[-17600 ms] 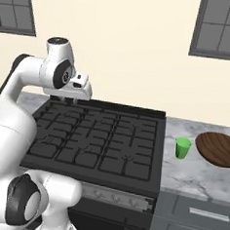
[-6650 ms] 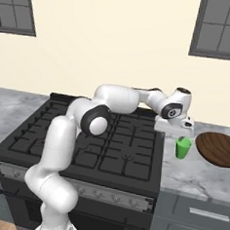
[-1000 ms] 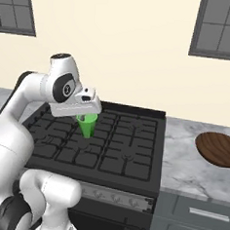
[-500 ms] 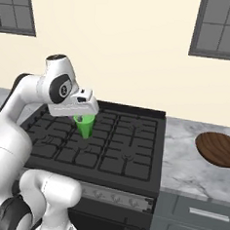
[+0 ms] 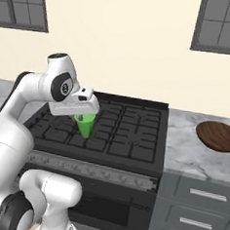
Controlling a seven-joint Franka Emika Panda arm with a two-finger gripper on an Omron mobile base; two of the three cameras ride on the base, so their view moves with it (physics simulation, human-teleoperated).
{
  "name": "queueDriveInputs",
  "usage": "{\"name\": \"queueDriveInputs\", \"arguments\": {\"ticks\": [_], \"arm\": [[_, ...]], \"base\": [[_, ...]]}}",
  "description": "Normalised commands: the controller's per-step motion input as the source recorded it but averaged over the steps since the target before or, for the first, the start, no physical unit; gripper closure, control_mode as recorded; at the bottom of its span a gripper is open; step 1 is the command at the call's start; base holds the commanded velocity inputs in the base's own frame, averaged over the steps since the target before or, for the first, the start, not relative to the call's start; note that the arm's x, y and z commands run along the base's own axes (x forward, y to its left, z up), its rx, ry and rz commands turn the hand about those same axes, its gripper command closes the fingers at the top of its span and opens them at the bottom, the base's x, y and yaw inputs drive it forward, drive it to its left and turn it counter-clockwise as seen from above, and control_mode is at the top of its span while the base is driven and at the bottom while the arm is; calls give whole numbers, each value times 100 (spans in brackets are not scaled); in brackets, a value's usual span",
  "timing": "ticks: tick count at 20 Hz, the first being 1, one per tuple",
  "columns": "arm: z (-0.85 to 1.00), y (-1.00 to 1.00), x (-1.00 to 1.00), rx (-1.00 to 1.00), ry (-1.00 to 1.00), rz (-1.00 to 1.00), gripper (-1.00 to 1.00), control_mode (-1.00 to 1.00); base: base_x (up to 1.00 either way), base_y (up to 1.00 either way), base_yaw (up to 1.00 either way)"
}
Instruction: Pick the cup and bowl from the counter and place them on the counter next to the sink.
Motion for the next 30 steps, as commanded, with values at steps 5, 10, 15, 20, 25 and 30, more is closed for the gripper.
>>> {"name": "queueDriveInputs", "arguments": {"ticks": [5, 10, 15, 20, 25, 30], "arm": [[0, 0, 0, 0, 0, 0, 100, 100], [0, 0, 0, 0, 0, 0, 100, 100], [0, 0, 0, 0, 0, 0, 100, 100], [0, 0, 0, 0, 0, 0, 100, 100], [0, 0, 0, 0, 0, 0, 100, 100], [0, 0, 0, 0, 0, 0, 100, 100]], "base": [[-70, 18, 10], [16, 0, 51], [0, 0, 100], [1, 0, 97], [0, 0, 90], [0, 0, 87]]}}
